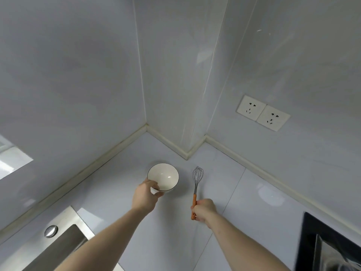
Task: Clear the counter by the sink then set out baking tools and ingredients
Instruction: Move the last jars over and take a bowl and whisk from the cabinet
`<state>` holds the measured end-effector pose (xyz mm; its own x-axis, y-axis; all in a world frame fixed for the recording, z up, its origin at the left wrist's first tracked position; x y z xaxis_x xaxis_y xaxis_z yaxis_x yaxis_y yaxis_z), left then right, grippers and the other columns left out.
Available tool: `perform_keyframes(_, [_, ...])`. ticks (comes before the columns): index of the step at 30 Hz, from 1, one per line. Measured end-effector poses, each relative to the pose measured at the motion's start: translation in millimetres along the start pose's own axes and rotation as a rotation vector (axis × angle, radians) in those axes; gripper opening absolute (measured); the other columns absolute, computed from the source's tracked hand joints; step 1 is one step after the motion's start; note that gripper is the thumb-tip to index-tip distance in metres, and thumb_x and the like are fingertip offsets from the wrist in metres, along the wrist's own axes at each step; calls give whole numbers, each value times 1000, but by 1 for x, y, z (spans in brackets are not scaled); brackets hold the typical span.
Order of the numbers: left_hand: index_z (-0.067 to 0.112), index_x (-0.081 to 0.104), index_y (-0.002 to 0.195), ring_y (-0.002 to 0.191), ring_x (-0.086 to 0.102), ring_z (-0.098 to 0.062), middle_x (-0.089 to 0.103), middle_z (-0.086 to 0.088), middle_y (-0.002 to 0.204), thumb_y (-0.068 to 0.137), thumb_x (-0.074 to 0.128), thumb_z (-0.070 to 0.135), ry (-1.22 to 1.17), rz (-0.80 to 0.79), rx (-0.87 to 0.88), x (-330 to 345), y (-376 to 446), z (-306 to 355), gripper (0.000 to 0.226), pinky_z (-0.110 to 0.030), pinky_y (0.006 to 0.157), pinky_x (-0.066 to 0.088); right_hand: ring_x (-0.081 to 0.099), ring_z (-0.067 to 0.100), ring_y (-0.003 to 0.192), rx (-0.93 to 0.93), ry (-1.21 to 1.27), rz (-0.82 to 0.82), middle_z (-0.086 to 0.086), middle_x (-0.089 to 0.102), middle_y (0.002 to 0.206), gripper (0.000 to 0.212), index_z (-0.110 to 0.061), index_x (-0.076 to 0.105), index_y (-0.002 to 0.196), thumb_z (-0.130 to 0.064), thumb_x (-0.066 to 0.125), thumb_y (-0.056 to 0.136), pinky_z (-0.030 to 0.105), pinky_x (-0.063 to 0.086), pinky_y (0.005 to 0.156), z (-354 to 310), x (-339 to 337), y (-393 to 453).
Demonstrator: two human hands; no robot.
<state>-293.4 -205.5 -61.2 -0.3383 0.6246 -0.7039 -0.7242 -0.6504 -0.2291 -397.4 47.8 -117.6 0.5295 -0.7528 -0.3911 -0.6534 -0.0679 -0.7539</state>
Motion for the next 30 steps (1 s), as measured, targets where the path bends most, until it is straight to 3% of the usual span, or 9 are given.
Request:
perform_keyframes(2, [27,67,83,101,66,-19,68,12,117,79,84,24,20,-15,8,2,7,2,18,-26,73,42,59,24,63,-31,-16,-12,12,64,81,12,0,72,94,6,66,86,32,57,56,-10,7,2])
perform_keyframes(4, [24,72,89,103,66,-19,67,11,121,82,82,24,49,-29,19,5,15,3,13,-25,73,41,58,28,73,-35,11,-23,11,60,88,31,7,62,117,9,66,86,34,57,55,-16,16,6])
perform_keyframes(6, [22,74,94,108,65,-18,66,11,125,84,80,24,86,-37,34,6,19,4,12,-24,75,39,59,30,76,-32,31,-31,13,59,107,49,-5,55,129,11,67,84,35,55,57,-19,25,11])
perform_keyframes(9, [21,74,96,114,63,-18,64,9,130,85,79,22,97,-54,53,8,21,4,12,-23,79,40,64,27,75,-61,-32,-19,9,56,117,47,-13,47,120,7,66,82,37,59,61,-20,32,13])
perform_keyframes(12, [21,74,100,117,63,-18,62,6,135,87,76,15,91,-65,71,7,17,5,15,-23,87,43,68,27,96,-127,-190,-20,5,62,113,43,-20,40,108,-6,69,79,43,64,75,-16,35,13])
perform_keyframes(18, [25,71,116,132,54,-18,51,6,150,85,57,-1,85,-100,97,0,-6,12,43,-25,100,45,56,21,129,-249,-422,-160,5,55,140,58,-19,46,142,-17,71,89,22,45,98,-14,42,-12])
perform_keyframes(20, [27,69,121,134,53,-18,46,9,154,85,54,-1,90,-123,97,-4,-18,14,49,-28,102,46,49,21,136,-254,-468,-180,6,47,149,61,-21,42,147,-18,68,92,23,42,103,-6,38,-21])
perform_keyframes(23, [25,67,125,127,57,-19,44,9,155,84,53,-1,74,-137,125,-11,-44,26,50,-27,97,48,48,22,137,-291,-506,-185,7,43,153,63,-22,38,151,-20,64,94,24,43,105,3,21,-45])
perform_keyframes(30, [36,63,126,130,53,-16,47,11,151,90,62,17,115,-255,236,-18,-123,65,41,-28,104,42,54,16,124,-496,-426,-66,-2,43,151,59,-27,40,150,-22,59,94,30,45,108,7,-56,-120])
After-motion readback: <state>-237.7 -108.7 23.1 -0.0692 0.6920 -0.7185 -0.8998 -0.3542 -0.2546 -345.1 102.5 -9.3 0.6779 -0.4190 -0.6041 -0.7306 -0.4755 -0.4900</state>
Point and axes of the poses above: each hand's wrist, its own y-axis towards the middle knuckle, its own x-axis out of the palm, z = x × y, the point moved 9 cm from there along y, towards the middle knuckle
